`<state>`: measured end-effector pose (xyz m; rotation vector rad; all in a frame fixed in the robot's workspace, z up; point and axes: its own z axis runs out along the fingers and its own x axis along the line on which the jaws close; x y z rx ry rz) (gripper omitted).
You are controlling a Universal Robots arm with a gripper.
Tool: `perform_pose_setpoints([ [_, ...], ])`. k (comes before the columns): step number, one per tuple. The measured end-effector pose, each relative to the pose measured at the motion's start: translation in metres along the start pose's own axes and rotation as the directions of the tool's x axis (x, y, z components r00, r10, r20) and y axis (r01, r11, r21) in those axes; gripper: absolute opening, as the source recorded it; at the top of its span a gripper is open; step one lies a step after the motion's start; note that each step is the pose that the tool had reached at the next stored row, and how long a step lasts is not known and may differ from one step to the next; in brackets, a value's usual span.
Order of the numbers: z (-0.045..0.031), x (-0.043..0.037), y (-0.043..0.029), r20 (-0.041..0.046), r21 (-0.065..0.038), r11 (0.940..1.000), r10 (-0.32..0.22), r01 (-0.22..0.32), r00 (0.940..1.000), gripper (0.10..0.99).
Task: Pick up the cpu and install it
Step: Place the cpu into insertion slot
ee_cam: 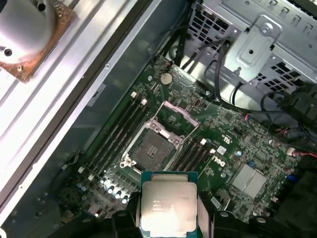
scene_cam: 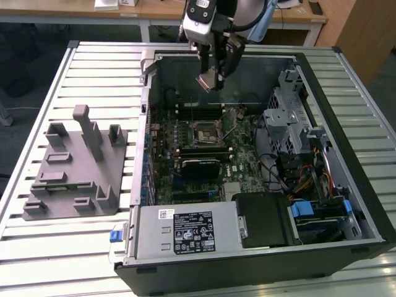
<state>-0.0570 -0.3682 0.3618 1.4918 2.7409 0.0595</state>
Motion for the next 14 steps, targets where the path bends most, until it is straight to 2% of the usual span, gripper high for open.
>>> perform_pose_setpoints([
  [4,0.0003,0.0001,0.0001,0.0029,0.000,0.9983,0.058,-0.058,0.9983,0.541],
  [7,0.0005,0.0002,0.0001,0.0052,0.000,0.9946,0.104,-0.104,0.9946,0.541],
  [11,0.0007,0.0003,0.0001,0.0080,0.000,0.9867,0.162,-0.162,0.9867,0.541],
  [14,0.0009,0.0003,0.0002,0.0102,0.000,0.9784,0.207,-0.207,0.9783,0.541],
])
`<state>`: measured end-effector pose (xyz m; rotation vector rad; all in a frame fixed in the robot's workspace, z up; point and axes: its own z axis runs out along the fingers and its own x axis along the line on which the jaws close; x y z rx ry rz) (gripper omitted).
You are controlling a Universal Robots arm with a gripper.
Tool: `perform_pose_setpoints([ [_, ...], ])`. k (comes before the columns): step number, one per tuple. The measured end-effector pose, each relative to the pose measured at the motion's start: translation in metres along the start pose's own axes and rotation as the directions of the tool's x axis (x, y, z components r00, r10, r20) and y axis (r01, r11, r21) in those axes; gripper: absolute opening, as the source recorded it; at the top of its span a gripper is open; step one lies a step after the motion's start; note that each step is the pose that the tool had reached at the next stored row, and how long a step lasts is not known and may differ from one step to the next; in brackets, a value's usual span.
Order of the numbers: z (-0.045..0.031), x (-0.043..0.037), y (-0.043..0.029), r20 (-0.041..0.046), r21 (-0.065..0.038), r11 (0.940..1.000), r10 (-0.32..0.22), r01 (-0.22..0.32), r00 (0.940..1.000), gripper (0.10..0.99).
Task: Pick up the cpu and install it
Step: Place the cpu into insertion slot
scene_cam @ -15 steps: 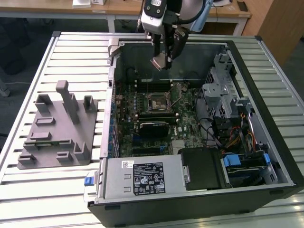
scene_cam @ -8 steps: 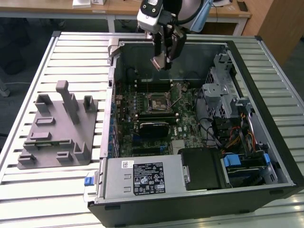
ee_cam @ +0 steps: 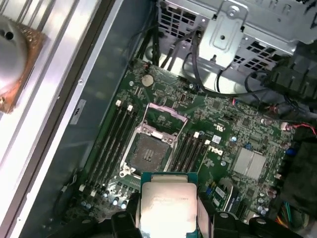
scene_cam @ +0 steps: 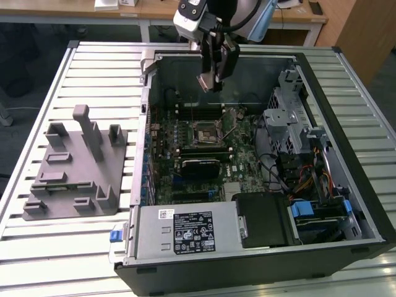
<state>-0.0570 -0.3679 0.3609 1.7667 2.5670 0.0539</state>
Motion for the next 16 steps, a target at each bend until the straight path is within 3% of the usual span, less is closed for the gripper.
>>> perform_pose_setpoints([
  [4,0.0002,0.0001,0.0000,0.0029,0.000,0.9982,0.060,-0.060,0.9982,0.541],
  [8,0.0005,0.0002,0.0001,0.0057,0.000,0.9927,0.120,-0.120,0.9927,0.541],
  [16,0.0011,0.0006,0.0002,0.0109,-0.001,0.9709,0.240,-0.240,0.9708,0.541],
])
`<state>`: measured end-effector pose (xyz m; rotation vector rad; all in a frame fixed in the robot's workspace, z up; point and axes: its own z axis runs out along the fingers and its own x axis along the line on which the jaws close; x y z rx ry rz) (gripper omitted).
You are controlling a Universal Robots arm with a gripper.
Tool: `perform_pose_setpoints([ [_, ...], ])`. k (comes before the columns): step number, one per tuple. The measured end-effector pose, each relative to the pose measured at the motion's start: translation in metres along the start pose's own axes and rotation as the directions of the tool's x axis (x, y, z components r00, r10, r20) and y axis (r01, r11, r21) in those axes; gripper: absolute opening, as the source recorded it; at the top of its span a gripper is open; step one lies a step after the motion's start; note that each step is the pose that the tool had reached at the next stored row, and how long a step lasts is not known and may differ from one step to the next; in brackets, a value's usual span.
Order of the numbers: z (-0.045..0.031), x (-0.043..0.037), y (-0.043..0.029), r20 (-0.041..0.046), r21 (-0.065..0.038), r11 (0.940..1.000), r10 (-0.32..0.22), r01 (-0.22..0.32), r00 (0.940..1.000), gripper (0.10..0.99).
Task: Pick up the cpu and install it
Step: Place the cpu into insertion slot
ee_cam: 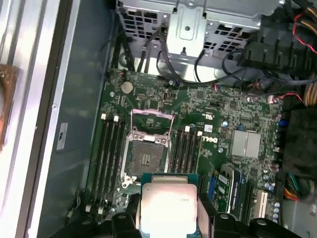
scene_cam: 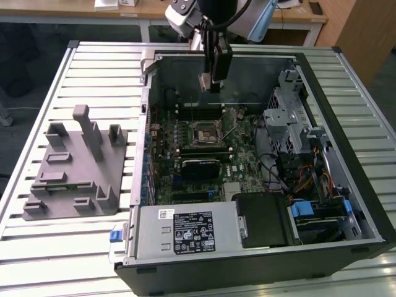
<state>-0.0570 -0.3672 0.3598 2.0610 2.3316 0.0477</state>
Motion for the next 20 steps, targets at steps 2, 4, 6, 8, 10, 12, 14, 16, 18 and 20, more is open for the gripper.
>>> perform_pose_setpoints([
  [2,0.0001,0.0001,0.0000,0.0013,0.000,0.9996,0.030,-0.030,0.9996,0.541],
  [4,0.0002,0.0002,0.0000,0.0027,0.000,0.9983,0.059,-0.059,0.9983,0.541],
  [6,0.0005,0.0004,0.0000,0.0039,0.000,0.9963,0.086,-0.086,0.9963,0.541],
  [8,0.0010,0.0009,0.0000,0.0051,0.000,0.9942,0.108,-0.108,0.9942,0.541],
  [10,0.0029,0.0023,0.0002,0.0054,0.000,0.9932,0.116,-0.116,0.9932,0.541],
  [12,0.0063,0.0044,0.0005,0.0053,0.000,0.9932,0.116,-0.116,0.9932,0.541],
  [14,0.0100,0.0067,0.0009,0.0050,0.000,0.9936,0.113,-0.113,0.9935,0.541],
  [16,0.0137,0.0078,0.0009,0.0042,-0.001,0.9951,0.099,-0.099,0.9951,0.541],
  [18,0.0172,0.0094,0.0009,0.0041,0.000,0.9963,0.086,-0.086,0.9963,0.541],
  [20,0.0209,0.0115,0.0012,0.0037,0.000,0.9967,0.081,-0.081,0.9967,0.541],
])
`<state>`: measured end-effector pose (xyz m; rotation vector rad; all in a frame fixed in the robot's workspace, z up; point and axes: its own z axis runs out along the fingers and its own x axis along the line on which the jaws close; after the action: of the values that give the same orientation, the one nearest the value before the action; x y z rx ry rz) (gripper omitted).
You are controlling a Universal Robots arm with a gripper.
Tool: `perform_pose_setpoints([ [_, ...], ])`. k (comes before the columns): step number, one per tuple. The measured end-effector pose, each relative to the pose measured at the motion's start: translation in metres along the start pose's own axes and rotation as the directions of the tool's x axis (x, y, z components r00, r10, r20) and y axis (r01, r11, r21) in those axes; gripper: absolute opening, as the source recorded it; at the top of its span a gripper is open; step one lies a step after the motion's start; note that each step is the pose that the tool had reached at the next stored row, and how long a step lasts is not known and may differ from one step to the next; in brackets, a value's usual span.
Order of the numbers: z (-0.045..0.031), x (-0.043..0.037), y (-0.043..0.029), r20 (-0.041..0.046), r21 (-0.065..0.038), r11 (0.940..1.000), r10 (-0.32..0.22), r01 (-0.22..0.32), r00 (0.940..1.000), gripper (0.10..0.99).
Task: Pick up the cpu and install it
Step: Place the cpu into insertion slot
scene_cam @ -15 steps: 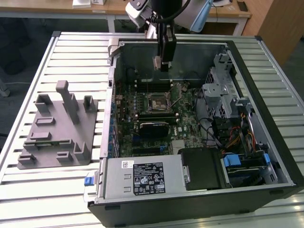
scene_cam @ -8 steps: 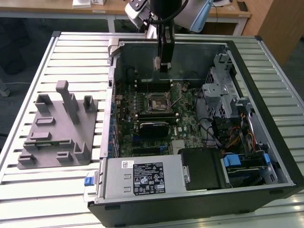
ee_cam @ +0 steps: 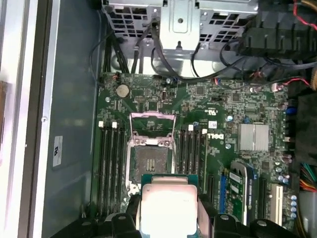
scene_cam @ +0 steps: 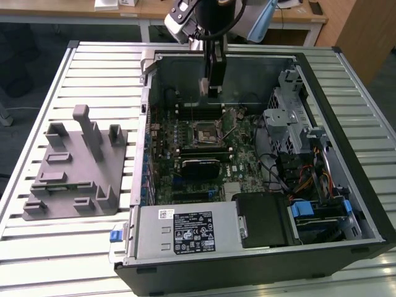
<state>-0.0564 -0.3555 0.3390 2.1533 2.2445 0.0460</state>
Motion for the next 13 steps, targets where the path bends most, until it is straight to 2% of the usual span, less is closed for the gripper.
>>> perform_pose_setpoints([
  [13,0.0202,0.0024,0.0011,-0.0001,0.000,1.0000,-0.002,0.002,1.0000,0.541],
])
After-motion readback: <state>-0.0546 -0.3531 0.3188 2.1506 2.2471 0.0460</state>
